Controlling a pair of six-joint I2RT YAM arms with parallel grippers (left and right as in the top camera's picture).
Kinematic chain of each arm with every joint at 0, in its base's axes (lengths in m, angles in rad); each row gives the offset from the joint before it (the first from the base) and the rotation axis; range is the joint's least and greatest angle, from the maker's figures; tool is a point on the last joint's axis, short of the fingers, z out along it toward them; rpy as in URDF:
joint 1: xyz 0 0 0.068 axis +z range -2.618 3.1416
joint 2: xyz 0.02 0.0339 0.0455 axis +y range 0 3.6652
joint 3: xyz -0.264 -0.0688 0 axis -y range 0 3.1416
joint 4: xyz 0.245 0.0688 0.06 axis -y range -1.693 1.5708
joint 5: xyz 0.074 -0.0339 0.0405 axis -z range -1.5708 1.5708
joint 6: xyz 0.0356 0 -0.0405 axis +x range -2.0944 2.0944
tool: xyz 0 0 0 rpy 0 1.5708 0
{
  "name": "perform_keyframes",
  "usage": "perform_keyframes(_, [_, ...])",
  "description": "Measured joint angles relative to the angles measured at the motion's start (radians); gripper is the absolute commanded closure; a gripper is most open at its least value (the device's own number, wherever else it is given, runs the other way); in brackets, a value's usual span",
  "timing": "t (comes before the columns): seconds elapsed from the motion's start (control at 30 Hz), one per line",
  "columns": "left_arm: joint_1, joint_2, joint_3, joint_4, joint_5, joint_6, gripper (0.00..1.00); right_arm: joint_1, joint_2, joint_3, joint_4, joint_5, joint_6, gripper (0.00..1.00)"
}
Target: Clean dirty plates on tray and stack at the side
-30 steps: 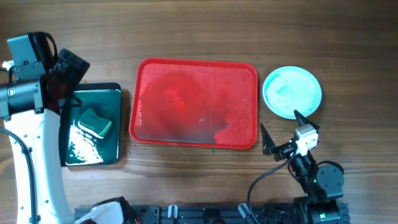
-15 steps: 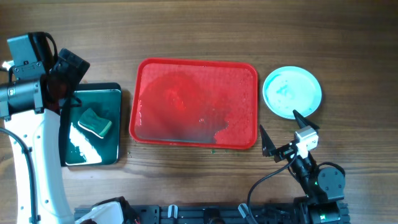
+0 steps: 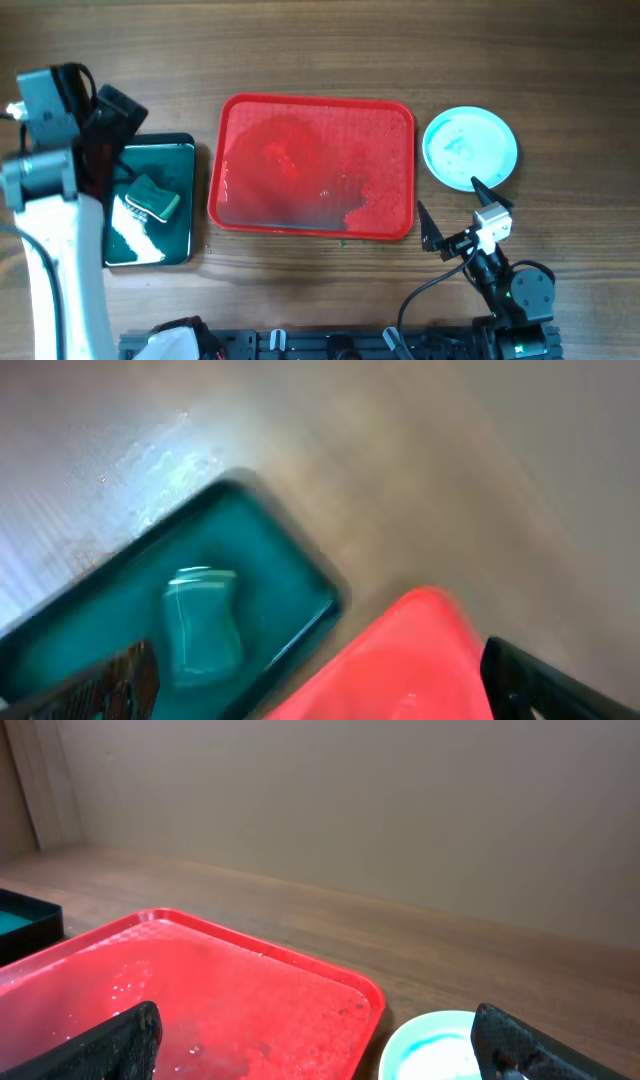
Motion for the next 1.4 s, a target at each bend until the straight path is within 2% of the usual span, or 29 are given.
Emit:
perform_keyframes(0.03, [-0.028,-0.068,-0.071,0.119,0.027,0.059,0.0,0.0,0.001,0.0,0.0,0.0,0.0,0.0])
perform_keyframes(0.1, [-0.077,-0.213,-0.2,0.26,0.113,0.215,0.0,0.0,0.001,0.0,0.0,-0.002,0.0,0.0])
perform_keyframes(0.17, [-0.089,-0.344,-0.317,0.359,0.2,0.347,0.0,0.0,0.002,0.0,-0.001,-0.003,0.0,0.0])
perform_keyframes(0.23, [-0.092,-0.552,-0.502,0.433,0.296,0.476,0.0,0.0,0.002,0.0,0.0,-0.003,0.0,0.01])
perform_keyframes(0.37, [-0.093,-0.821,-0.773,0.551,0.341,0.561,0.0,0.0,0.005,0.0,-0.001,-0.003,0.0,0.0])
perform_keyframes(0.53, [-0.093,-1.029,-1.072,0.748,0.348,0.592,0.0,0.0,0.006,0.0,0.0,-0.003,0.0,0.0])
perform_keyframes(0.67, [-0.093,-1.158,-1.194,0.814,0.327,0.602,0.0,0.0,0.006,0.0,0.0,-0.003,0.0,0.0])
perform_keyframes(0.83, [-0.093,-1.252,-1.263,0.829,0.287,0.603,0.0,0.0,0.006,0.0,0.0,-0.003,0.0,0.0])
perform_keyframes(1.03, [-0.093,-1.258,-1.318,0.887,0.251,0.606,0.0,0.0,0.006,0.0,0.0,-0.003,0.0,0.0])
perform_keyframes(1.4, [-0.093,-1.258,-1.333,0.88,0.242,0.606,0.0,0.0,0.006,0.0,0.0,-0.003,0.0,0.0])
